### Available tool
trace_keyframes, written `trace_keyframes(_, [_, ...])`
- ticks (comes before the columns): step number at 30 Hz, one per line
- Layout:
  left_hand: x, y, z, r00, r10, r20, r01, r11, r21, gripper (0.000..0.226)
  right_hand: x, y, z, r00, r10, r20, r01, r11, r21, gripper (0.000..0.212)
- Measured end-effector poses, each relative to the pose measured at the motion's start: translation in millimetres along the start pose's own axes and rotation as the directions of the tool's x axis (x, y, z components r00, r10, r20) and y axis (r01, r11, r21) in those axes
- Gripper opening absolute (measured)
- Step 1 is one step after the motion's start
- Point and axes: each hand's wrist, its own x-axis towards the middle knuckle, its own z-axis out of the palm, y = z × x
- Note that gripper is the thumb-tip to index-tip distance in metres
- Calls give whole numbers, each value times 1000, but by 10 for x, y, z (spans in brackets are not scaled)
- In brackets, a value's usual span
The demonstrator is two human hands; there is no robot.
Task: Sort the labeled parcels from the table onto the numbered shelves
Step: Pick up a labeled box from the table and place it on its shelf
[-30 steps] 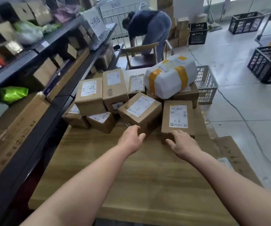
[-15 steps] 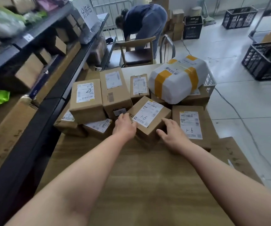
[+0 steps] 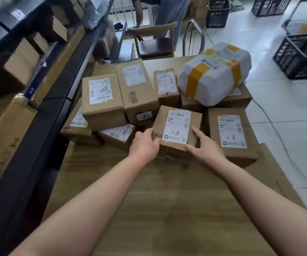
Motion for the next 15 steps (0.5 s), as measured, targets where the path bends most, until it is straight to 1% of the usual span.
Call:
trace_keyframes(4, [-414,-155,104,996,-64,-66,58,995,-86,46,-226,89,70,998,-57,8,57,998,-16,67])
trace_keyframes(9, [-960,-320,274,980,-168,-112,135,958,-254,23,-525,235,53,979,-161,128,170,983,-67,67])
trace_keyframes(12, [-1314,-362,402,961,-248,-118,207,936,-286,16,-714,376,8,944,-263,199,288,952,-108,67])
trace_keyframes(15, [-1648,-404,529,932,-344,-114,286,891,-353,19,-892,558,-17,889,-366,276,406,908,-102,67])
